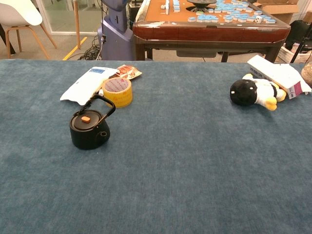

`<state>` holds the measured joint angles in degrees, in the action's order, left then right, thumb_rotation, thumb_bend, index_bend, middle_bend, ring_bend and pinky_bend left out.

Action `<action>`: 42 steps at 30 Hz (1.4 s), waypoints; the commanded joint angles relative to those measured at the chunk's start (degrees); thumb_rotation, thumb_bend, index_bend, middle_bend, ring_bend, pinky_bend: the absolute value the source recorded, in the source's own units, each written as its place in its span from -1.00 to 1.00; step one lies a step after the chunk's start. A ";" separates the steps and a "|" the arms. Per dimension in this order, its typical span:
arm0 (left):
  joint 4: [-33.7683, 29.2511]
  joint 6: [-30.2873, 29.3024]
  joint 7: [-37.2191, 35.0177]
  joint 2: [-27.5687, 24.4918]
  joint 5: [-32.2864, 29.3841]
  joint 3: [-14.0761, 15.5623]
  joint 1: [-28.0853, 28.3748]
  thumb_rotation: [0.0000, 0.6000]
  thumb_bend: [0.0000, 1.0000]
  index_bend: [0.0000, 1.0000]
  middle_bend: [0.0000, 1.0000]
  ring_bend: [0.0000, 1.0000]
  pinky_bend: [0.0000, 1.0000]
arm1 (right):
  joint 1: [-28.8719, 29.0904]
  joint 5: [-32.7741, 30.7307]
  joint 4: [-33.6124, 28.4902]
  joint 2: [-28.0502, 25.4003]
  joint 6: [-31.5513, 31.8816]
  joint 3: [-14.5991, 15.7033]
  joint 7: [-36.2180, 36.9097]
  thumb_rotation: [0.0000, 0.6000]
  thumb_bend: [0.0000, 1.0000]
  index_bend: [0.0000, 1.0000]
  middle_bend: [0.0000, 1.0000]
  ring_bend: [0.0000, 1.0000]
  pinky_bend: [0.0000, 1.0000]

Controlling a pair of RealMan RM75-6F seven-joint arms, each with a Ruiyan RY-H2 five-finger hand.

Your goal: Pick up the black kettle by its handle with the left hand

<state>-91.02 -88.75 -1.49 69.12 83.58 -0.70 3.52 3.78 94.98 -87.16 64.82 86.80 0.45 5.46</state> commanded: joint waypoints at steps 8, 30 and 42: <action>-0.73 0.57 -1.44 -0.72 2.50 0.01 0.45 1.00 -0.67 -0.56 -0.62 -0.66 -1.00 | 0.69 0.29 -0.83 -0.40 0.31 -0.60 -0.56 1.00 -0.61 -0.59 -0.53 -0.76 -0.52; 8.17 19.61 -21.27 -1.17 13.03 -6.14 24.49 0.33 -0.67 -0.56 -0.62 -0.66 -1.00 | 2.36 -1.06 -4.54 -1.10 -1.14 -1.73 -5.15 1.00 -0.61 -0.59 -0.53 -0.76 -0.52; 10.80 31.72 -19.56 3.60 9.12 -7.26 34.50 0.05 -0.67 -0.56 -0.62 -0.66 -1.00 | 2.70 -2.26 -4.71 -0.84 -2.64 -1.53 -5.44 1.00 -0.62 -0.59 -0.53 -0.76 -0.52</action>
<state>-80.64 -58.85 -21.98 71.78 93.87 -7.81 36.60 6.45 92.76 -91.90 63.94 84.21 -1.11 -0.01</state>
